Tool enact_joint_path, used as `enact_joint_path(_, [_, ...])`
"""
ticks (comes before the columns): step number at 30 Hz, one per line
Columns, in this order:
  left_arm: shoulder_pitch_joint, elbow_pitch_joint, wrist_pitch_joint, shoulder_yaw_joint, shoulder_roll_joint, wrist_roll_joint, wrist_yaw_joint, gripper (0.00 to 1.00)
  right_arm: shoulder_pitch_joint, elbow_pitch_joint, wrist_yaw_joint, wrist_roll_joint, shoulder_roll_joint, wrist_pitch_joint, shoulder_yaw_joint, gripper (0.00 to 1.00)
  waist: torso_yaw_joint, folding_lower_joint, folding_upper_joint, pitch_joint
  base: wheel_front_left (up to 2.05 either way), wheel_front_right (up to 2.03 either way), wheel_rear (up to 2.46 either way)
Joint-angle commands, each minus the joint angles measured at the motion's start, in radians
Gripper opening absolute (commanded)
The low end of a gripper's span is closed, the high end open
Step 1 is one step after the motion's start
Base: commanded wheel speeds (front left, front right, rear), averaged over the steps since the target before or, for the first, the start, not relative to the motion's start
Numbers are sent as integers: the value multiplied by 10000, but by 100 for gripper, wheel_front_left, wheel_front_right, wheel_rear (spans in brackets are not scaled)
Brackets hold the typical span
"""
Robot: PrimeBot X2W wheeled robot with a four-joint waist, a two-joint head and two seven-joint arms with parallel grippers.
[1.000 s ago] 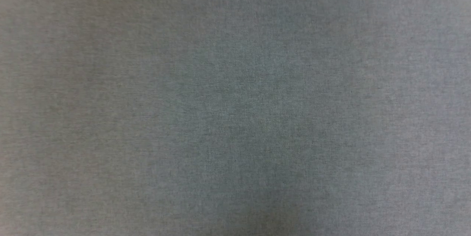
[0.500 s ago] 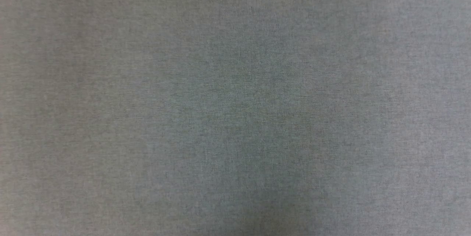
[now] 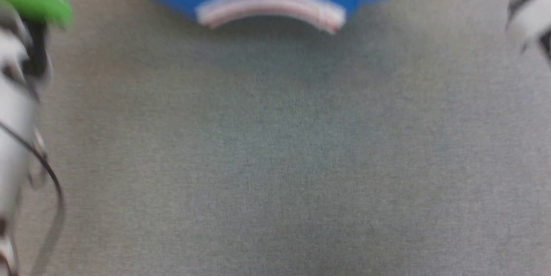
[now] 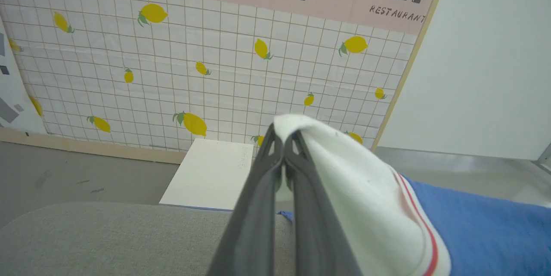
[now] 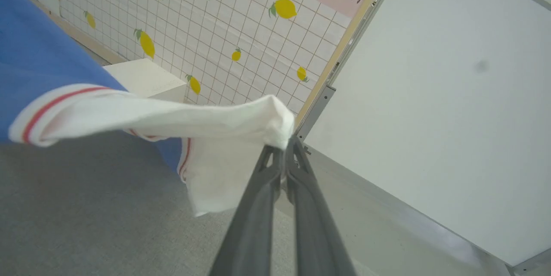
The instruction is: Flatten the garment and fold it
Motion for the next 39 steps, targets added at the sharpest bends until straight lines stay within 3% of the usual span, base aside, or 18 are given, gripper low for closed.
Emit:
enact_joint_path(1, [987, -412, -77, 281, 47, 112, 160, 0, 669, -277, -15, 124, -153, -58, 28, 0, 182, 1, 0, -1165, 0, 0, 0])
enact_joint_path(11, [7418, -2849, -79, 1315, -37, 281, 1066, 0, 5130, -2119, -15, 734, -1410, 456, 822, 0, 355, 1, 0, -3094, 0, 0, 0])
enact_joint_path(19, [10528, -3589, -53, 1937, 263, -101, 1518, 0, 7940, -3493, -15, 974, -2034, 1160, 444, 0, 316, 1, 0, -3950, 0, 0, 0])
enact_joint_path(24, [11711, -3761, -59, 2104, 318, -233, 1798, 0, 10029, -4000, -15, 1083, -2120, 1457, 201, 0, 367, 1, 0, -4218, 0, 0, 0])
enact_joint_path(25, [12258, -3764, -64, 2095, 261, -125, 2006, 0, 11078, -4161, -15, 1000, -2152, 1581, 91, 0, 337, 1, 0, -4233, 0, 0, 0])
enact_joint_path(34, [12834, -3291, -75, 2014, -246, 95, 2016, 0, 12672, -4178, -15, 956, -1824, 2124, -118, 0, 311, 1, 0, -3923, 0, 0, 0])
enact_joint_path(39, [12501, -3121, -77, 2052, -483, 415, 1875, 0, 13044, -3996, -15, 872, -1232, 2051, -258, 0, 447, 1, 0, -3813, 0, 0, 0])
